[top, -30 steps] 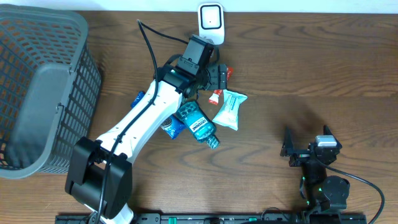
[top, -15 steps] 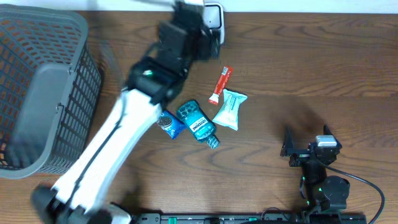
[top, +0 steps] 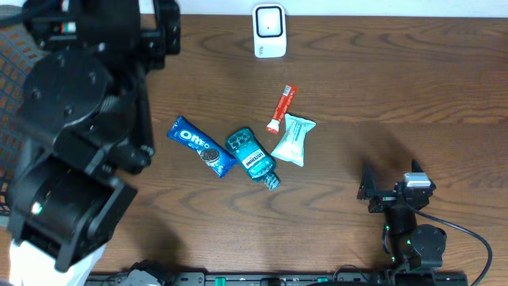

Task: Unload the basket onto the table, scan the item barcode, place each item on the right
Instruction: 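Withdraw the left gripper toward the basket and raise the right gripper, then move the right gripper over the green wipes pack and lower it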

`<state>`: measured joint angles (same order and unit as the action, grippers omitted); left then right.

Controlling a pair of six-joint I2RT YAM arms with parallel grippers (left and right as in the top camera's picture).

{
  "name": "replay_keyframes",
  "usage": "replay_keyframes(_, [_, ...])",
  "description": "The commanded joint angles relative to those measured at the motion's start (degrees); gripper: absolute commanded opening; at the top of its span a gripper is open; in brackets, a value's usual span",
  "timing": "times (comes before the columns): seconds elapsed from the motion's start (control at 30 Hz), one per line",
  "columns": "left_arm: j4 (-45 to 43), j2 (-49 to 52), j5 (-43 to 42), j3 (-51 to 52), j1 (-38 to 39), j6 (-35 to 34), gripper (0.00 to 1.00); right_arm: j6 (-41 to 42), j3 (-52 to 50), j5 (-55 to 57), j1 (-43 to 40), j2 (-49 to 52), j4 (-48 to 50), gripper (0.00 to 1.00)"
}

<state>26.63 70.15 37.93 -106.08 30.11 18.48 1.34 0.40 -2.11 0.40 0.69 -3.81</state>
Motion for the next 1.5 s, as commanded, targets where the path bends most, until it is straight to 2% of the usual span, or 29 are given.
replay_keyframes(0.0, [2.0,-5.4,2.4,2.1,-0.2,-1.8,0.98,3.3,-0.1,-2.2,0.4,-0.3,0.6,0.99])
replay_keyframes(0.2, [0.6,-16.6,1.7,10.9,-0.3,-6.7,0.98,14.5,-0.1,-8.9,0.5,1.0,0.3,0.99])
replay_keyframes(0.4, [-5.6,-26.1,-5.7,23.5,-4.3,-6.8,0.98,23.0,0.4,-15.5,0.5,6.2,0.1,0.99])
replay_keyframes(0.67, [-18.3,-36.0,-12.5,39.4,-15.5,-6.8,0.98,24.8,2.5,-20.0,0.5,18.4,-2.8,0.99])
replay_keyframes(0.87, [-18.1,-35.9,-12.0,39.5,-17.2,-6.9,0.98,24.8,8.7,-22.7,0.5,28.9,-3.5,0.99])
replay_keyframes(0.97, [-14.0,-35.9,-7.4,39.2,-17.2,-12.3,0.98,24.7,15.1,-26.8,0.5,33.0,-7.6,0.99])
replay_keyframes(1.07, [-12.6,-35.9,-6.8,39.2,-17.2,-15.9,0.98,24.8,19.5,-33.3,0.5,35.7,-10.1,0.99])
replay_keyframes(1.13, [-10.9,-36.2,-6.8,39.2,-17.2,-16.1,0.98,24.7,20.3,-38.8,0.5,36.7,-10.1,0.99])
replay_keyframes(1.37, [-8.8,-40.0,-6.8,39.6,-17.2,-17.3,0.98,25.2,20.2,-38.6,0.5,37.3,-9.8,0.97])
replay_keyframes(1.47, [-8.9,-43.5,-6.9,41.8,-17.2,-17.3,0.98,24.1,20.2,-38.2,0.5,37.4,-10.4,0.99])
